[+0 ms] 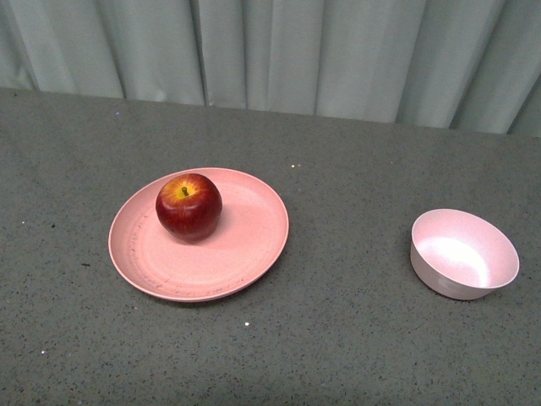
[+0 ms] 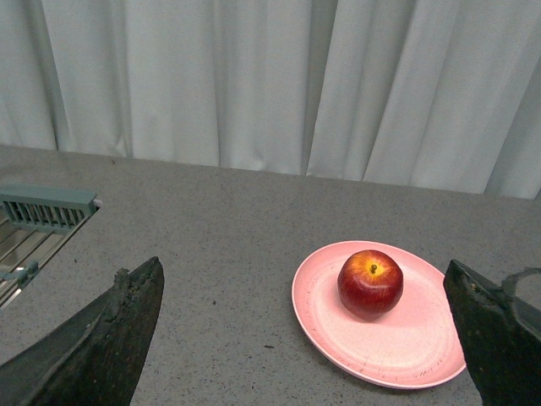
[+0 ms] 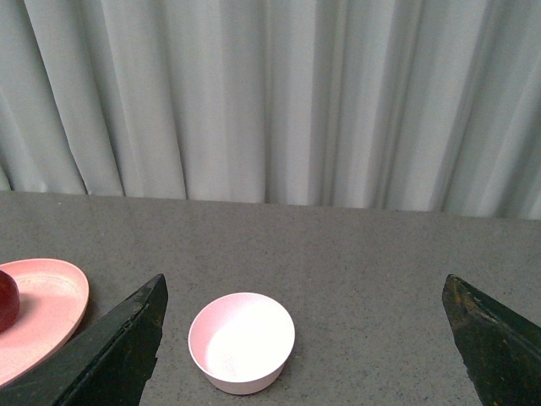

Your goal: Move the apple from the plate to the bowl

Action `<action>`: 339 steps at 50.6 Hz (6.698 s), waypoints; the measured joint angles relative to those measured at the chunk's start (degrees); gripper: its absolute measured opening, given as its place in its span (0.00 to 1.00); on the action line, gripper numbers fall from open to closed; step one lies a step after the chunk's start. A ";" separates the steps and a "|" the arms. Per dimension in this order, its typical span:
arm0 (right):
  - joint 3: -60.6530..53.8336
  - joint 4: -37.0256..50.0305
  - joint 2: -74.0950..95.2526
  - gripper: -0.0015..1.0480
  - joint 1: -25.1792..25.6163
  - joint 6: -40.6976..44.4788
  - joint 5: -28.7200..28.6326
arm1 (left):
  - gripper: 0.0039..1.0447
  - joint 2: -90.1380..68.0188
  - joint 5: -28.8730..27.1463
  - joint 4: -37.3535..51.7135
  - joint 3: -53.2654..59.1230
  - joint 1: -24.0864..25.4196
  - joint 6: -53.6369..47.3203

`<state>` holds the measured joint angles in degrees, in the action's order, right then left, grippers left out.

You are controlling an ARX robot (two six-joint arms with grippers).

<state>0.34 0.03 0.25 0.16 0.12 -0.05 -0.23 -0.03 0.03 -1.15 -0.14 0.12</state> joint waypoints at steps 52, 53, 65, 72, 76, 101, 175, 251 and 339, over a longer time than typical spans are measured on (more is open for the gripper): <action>1.14 6.27 17.86 0.91 1.57 4.96 -3.43 | 0.94 0.00 0.02 0.00 0.00 0.00 0.00; 1.40 7.82 20.31 0.91 1.29 5.01 -3.50 | 0.94 0.00 0.02 0.00 0.00 0.00 0.00; 14.32 25.86 64.67 0.91 -3.65 7.32 -5.53 | 0.94 0.00 0.00 0.00 0.00 0.00 0.00; 23.89 20.76 81.02 0.91 -6.03 10.40 -6.36 | 0.94 0.00 0.00 0.00 0.00 0.00 0.00; 29.81 18.21 88.89 0.91 -7.10 11.87 -6.05 | 0.94 0.00 0.02 0.00 0.00 0.00 0.00; 49.81 9.29 114.27 0.91 -10.84 16.06 -4.13 | 0.94 0.00 0.00 0.00 0.00 0.00 0.00; 65.70 1.42 122.70 0.01 -25.14 6.80 -8.66 | 0.94 0.00 0.00 0.00 0.00 0.00 0.00; 8.76 62.90 73.11 0.01 -4.24 0.07 4.00 | 0.94 0.00 -0.07 0.00 0.00 0.00 0.00; 0.00 3.04 4.39 0.01 -0.31 0.02 0.13 | 0.94 0.00 -0.04 0.00 0.00 0.00 0.00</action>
<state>0.34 3.07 4.64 -0.14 0.14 0.08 -0.23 -0.08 0.03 -1.15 -0.14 0.12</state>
